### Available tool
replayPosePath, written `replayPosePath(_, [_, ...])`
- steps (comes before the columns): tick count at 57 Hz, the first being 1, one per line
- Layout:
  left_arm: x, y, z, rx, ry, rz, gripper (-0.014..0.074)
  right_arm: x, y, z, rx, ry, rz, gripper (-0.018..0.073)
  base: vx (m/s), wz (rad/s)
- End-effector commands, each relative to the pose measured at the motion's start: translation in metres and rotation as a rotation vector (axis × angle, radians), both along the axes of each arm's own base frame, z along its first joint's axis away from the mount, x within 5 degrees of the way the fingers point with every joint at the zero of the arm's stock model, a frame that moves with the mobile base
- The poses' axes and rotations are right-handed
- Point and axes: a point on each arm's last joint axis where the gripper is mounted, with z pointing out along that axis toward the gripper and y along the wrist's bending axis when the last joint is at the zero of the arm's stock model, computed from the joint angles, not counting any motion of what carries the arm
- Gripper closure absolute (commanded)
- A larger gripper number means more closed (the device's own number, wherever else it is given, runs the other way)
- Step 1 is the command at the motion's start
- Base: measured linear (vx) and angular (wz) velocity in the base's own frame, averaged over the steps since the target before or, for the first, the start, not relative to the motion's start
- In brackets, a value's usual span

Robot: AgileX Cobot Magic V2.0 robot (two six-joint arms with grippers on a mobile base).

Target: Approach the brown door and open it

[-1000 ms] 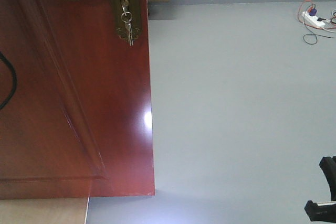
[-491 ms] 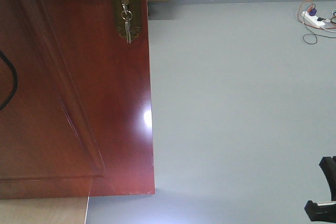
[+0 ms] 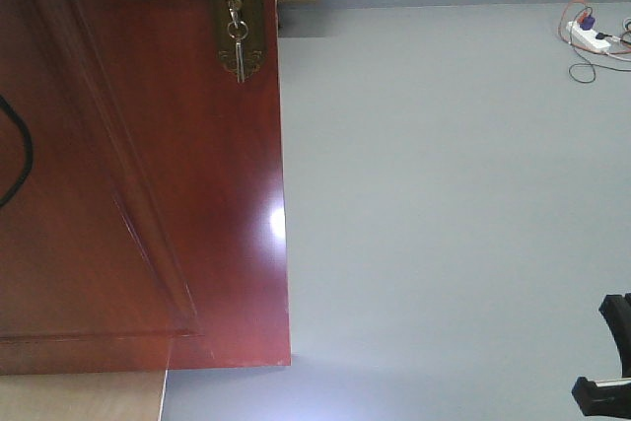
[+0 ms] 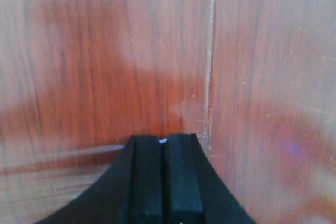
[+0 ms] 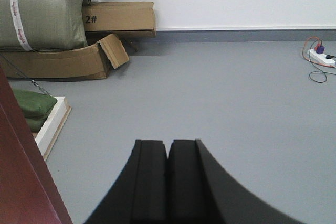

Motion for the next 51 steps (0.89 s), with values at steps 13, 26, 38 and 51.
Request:
replayPosePath(13, [-0.01, 0.0, 0.012, 0.027, 0.013, 0.012, 0.053, 0.002, 0.0, 0.006, -0.005, -0.08, -0.002, 0.0559, 0.0, 0.0])
replayPosePath(26, [-0.009, 0.008, 0.013, -0.03, 0.011, 0.091, 0.053, 0.002, 0.0, 0.006, -0.005, -0.08, -0.002, 0.0559, 0.0, 0.0])
replayPosePath(38, [-0.009, 0.01, 0.018, -0.053, -0.04, 0.112, 0.053, 0.002, 0.0, 0.006, -0.005, -0.08, -0.002, 0.0559, 0.0, 0.0])
replayPosePath(51, [-0.01, 0.01, 0.024, -0.088, -0.103, 0.107, 0.053, 0.002, 0.0, 0.006, -0.005, -0.08, -0.002, 0.0559, 0.0, 0.0])
